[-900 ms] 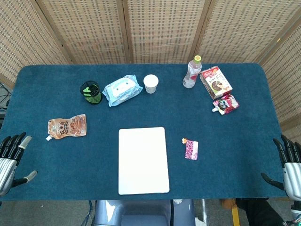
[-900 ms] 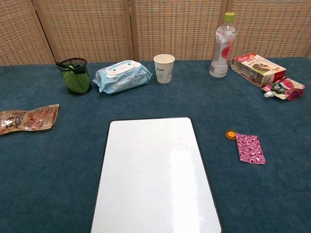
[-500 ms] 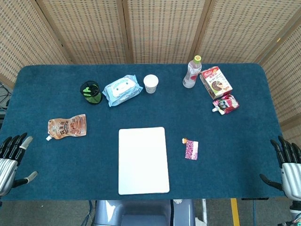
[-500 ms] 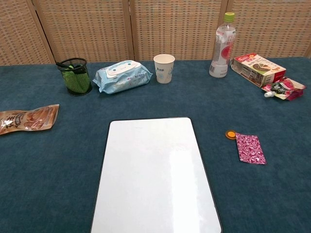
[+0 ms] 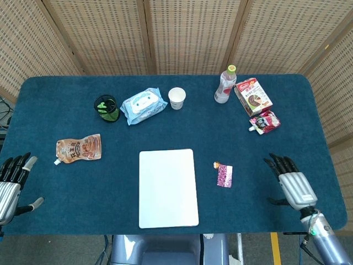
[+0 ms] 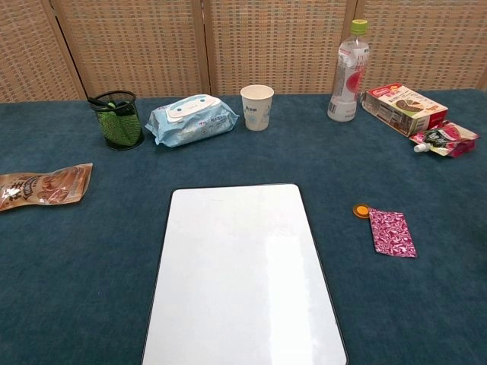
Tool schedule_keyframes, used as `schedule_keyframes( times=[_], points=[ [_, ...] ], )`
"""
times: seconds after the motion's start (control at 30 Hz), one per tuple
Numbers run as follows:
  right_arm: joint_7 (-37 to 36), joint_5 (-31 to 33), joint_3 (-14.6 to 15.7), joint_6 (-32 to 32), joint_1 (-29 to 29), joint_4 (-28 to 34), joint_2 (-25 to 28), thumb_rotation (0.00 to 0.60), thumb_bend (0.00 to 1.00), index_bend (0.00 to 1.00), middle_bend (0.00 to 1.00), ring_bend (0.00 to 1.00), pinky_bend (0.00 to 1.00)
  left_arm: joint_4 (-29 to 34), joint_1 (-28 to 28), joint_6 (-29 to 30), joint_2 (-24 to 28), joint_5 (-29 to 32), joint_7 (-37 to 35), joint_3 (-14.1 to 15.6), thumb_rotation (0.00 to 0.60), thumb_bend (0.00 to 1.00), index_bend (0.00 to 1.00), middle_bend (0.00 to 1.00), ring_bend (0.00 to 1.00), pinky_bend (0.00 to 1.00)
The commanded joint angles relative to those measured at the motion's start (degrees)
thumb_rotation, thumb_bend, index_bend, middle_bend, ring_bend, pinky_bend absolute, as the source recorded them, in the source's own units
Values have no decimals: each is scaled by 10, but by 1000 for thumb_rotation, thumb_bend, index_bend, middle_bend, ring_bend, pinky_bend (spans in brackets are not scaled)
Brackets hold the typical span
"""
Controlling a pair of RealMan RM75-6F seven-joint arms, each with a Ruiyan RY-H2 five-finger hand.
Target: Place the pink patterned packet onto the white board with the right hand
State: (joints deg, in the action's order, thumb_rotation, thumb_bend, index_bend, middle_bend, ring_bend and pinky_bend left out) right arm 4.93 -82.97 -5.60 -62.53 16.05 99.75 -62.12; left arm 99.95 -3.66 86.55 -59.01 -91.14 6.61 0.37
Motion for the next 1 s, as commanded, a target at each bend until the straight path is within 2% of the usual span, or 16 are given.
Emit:
schedule_keyframes(
  times=[0.03, 0.2, 0.53, 1.0],
  points=[
    [62, 78, -30, 73, 63, -9, -50, 600, 0, 61, 0, 0, 0, 1, -4, -9, -1, 11, 3, -4, 600, 0, 0, 0, 0, 0],
    [136, 155, -42, 98, 100, -35, -110, 600, 0, 126, 0, 0, 0, 1, -11, -25, -2, 30, 5, -10, 600, 0, 0, 0, 0, 0],
    [276, 269, -40, 64, 139, -63, -210, 600, 0, 180, 0, 0, 0, 2, -18, -38, 0, 42, 1, -13, 600, 0, 0, 0, 0, 0],
    [341, 367, -37, 39, 165, -60, -244, 600, 0, 180, 0, 0, 0, 1, -18, -39, 4, 39, -8, -10, 600, 0, 0, 0, 0, 0]
  ],
)
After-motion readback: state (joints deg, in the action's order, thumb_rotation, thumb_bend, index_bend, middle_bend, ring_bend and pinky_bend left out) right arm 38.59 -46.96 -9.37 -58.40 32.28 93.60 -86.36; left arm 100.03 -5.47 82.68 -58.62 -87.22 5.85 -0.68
